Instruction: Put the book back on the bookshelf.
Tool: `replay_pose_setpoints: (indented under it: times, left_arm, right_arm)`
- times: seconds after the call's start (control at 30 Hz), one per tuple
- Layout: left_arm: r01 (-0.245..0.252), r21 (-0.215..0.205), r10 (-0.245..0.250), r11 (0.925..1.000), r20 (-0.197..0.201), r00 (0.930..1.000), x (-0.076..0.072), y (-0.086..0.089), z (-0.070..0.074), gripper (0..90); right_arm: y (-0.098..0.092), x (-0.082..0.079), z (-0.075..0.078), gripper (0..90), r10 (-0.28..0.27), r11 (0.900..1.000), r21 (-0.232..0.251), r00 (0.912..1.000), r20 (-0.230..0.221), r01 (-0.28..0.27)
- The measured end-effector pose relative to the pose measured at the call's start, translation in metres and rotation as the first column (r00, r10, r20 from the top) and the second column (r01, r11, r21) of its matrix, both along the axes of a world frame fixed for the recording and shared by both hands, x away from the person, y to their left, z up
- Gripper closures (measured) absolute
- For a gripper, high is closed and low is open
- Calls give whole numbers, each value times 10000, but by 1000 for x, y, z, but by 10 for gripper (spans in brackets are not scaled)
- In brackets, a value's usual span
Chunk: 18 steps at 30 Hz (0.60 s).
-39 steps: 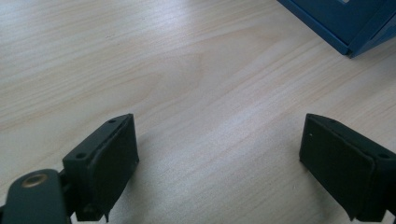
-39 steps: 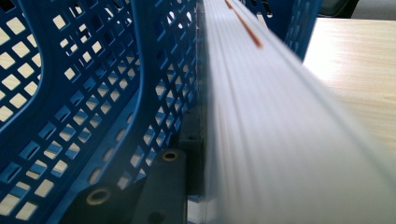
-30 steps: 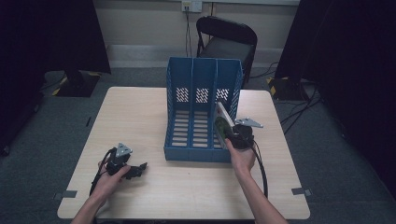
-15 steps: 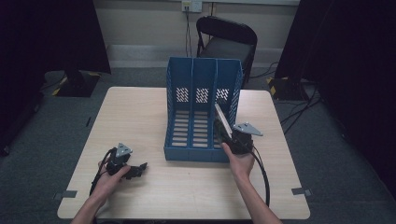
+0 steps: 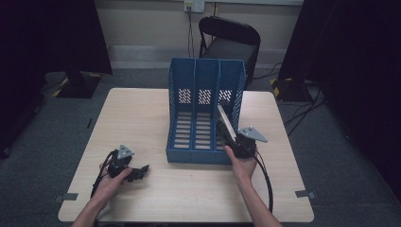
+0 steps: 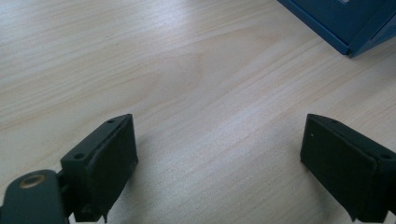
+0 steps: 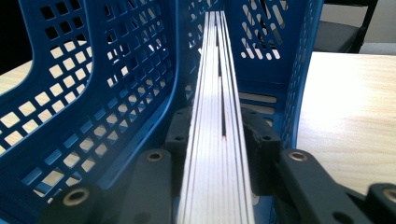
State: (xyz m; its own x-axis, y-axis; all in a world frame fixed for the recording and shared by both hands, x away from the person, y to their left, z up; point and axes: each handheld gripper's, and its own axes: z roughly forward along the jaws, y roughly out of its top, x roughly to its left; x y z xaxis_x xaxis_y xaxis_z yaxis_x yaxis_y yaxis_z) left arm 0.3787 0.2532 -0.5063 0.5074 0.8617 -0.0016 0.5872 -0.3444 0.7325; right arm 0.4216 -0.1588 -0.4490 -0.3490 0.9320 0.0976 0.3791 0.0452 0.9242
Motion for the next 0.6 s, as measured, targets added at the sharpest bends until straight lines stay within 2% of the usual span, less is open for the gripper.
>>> replay_pose_setpoints:
  times: [0.13, 0.23, 0.33, 0.5, 0.6]
  left_arm:
    - [24, -18, -24, 10000, -16, 10000, 0, 0, 0, 100]
    - [17, -35, -17, 10000, -11, 10000, 0, 0, 0, 100]
    - [25, -19, -25, 10000, -19, 10000, 0, 0, 0, 100]
    - [4, -47, -4, 10000, -7, 10000, 0, 0, 0, 100]
    - [-10, -54, 10, 10000, -1, 10000, 0, 0, 0, 99]
  right_arm:
    - [2, 2, -2, 662, -25, 10000, -53, 10000, -61, 25]
    - [0, 3, -2, 683, -71, 9998, 177, 9999, -104, 73]
    - [1, 5, -1, 718, -182, 9998, 74, 9998, -125, 183]
    - [1, 5, 1, 759, -645, 9975, -284, 9978, -122, 641]
    - [0, 5, 0, 760, -966, 9953, -108, 9952, -144, 965]
